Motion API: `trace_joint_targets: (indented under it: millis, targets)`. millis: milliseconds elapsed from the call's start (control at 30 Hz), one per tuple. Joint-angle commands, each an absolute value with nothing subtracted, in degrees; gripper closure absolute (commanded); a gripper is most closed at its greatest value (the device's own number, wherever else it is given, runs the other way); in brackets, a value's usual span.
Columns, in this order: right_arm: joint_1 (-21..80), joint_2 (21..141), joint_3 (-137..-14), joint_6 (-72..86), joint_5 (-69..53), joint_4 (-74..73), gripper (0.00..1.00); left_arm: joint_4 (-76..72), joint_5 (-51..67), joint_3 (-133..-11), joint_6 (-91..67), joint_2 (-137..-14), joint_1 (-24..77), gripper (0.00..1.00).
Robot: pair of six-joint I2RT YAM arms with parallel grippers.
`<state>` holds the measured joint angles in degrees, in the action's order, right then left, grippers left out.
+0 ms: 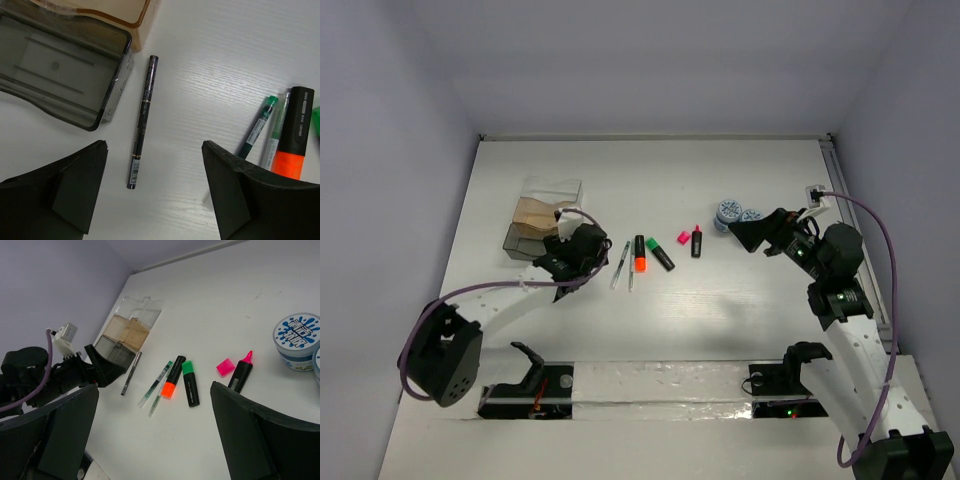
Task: Sort the stationery into containers
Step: Pick up the pen from the center of the board.
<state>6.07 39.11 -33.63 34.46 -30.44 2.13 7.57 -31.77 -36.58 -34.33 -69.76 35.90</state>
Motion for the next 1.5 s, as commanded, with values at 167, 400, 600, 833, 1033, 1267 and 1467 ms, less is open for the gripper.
trace_joint_targets:
  millis: [167,400,600,833,1033,1267,1467]
  targets:
    - [6.42,38.23,-33.14,33.4,-31.29,5.71,0.01,1.32,-32.08,-38.15,-33.23,-73.65,35.16,0.4]
    - [6.42,38.06,-33.4,33.49,-31.99,5.63,0.01,-1.66,-28.65,-37.35,-31.55,-76.89,31.38,0.46]
    - [6.94,37.79,-33.57,33.49,-32.34,5.27,0.01,-3.07,-28.04,-37.62,-31.03,-81.38,29.53,0.46]
    - [6.94,37.44,-33.57,33.49,-32.34,5.45,0.01,-3.52,-26.29,-38.49,-29.88,-83.93,29.0,0.5]
    - [6.94,36.91,-33.66,33.4,-32.43,5.1,0.01,-2.29,-25.32,-40.86,-29.36,-88.68,29.0,0.66]
    - [7.47,36.21,-33.75,33.31,-32.43,4.83,0.01,-1.67,-24.79,-41.57,-29.18,-90.18,29.0,0.85]
    - [7.47,36.12,-33.75,33.4,-32.17,4.75,0.01,-2.2,-24.52,-40.96,-29.18,-88.68,29.0,1.0]
